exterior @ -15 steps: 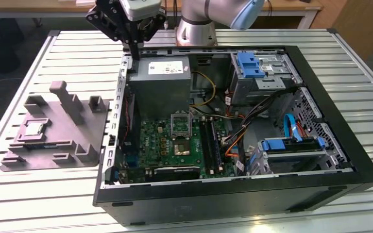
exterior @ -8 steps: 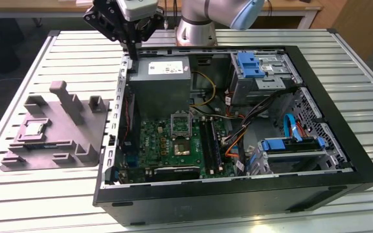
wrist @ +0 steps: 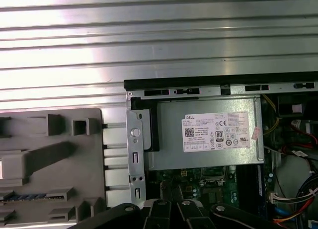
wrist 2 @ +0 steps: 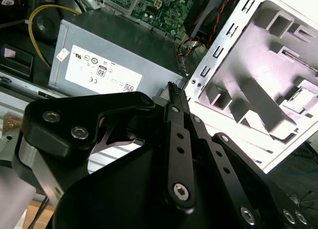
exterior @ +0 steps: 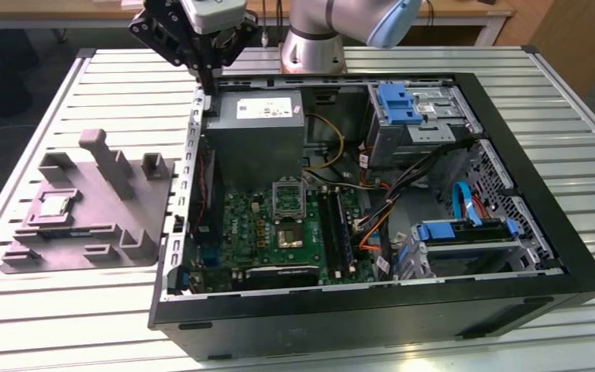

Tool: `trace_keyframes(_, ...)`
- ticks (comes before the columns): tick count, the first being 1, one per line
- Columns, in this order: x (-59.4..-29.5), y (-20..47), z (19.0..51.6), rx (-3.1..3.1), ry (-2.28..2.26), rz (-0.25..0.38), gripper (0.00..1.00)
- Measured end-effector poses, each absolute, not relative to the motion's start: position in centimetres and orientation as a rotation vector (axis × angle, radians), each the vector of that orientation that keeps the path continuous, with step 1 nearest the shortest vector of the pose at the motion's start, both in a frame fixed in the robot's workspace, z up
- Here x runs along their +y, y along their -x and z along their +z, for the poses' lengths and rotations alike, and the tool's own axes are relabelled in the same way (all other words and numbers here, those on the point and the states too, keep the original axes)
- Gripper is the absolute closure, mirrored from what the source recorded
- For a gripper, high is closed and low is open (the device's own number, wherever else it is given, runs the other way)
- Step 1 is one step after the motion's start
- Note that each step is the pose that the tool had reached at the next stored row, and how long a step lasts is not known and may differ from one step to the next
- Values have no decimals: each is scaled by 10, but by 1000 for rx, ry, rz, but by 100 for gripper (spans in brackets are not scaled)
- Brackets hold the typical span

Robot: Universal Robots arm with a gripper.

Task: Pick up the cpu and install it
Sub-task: 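Reach for the cpu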

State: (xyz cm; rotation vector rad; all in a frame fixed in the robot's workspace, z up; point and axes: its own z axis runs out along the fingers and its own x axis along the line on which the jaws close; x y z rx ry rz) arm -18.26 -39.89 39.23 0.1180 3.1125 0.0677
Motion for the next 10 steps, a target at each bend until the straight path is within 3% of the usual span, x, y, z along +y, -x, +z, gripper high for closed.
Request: trace_keyframes(10, -399, 187, 392, 3113, -118, 68, 89)
